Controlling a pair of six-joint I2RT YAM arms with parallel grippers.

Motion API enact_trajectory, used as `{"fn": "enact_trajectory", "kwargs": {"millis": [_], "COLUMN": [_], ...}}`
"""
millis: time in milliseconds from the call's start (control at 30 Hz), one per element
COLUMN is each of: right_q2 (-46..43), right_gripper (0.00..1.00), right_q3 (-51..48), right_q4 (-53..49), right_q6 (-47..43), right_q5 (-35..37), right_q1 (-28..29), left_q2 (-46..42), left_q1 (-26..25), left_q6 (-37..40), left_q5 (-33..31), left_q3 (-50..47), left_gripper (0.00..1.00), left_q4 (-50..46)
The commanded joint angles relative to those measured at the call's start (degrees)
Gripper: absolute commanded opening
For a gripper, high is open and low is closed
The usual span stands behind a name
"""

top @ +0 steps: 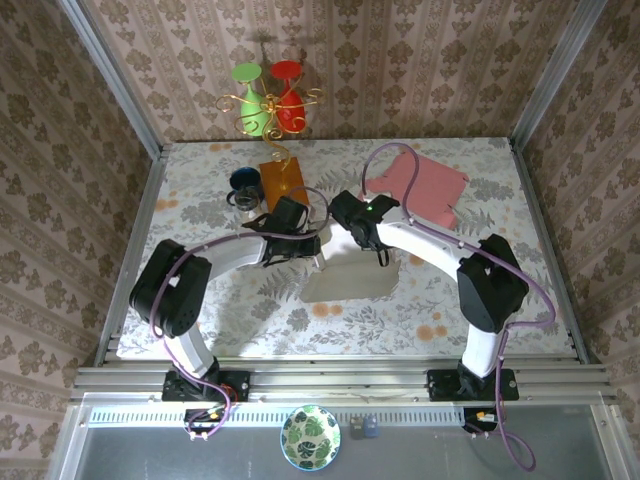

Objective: Fold the paper box

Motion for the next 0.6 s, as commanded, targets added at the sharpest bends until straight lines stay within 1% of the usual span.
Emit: {"fn": "enact_trajectory", "kwargs": {"millis": [0,167,267,433,567], "right_q2": [1.4,2.6,2.7,2.6,2.5], "right_gripper": [0.0,0.0,0.0,0.0,0.0], "right_q3": [1.6,2.5,2.6,3.2,3.5], "right_q4": [-2.5,-3.7,-3.7,-4.3,-4.4], "right_q6": [3.7,3.8,3.8,4.0,4.4], "right_q5": [5.6,6.0,6.0,6.5,7.0], "right_q1": [0.5,0.8,0.9,1.1,1.6], "left_q2": [2.3,3.5,3.9,3.8,4.3], "left_q1": [-0.5,-1.1,-1.1,-1.9,-3.5], "left_q6": [-1.9,-2.5,-2.7,-2.7,-3.8], "left_q5": [-4.7,-5.7,-6.2,-9.7,-13.9], "left_q3": [-1.6,-2.0,-1.8,-0.4,1.9], "left_gripper": [0.12,0.18,0.17,0.11,0.12], "left_q4": [-1.6,-1.2,-1.9,-5.8,-11.2]}}
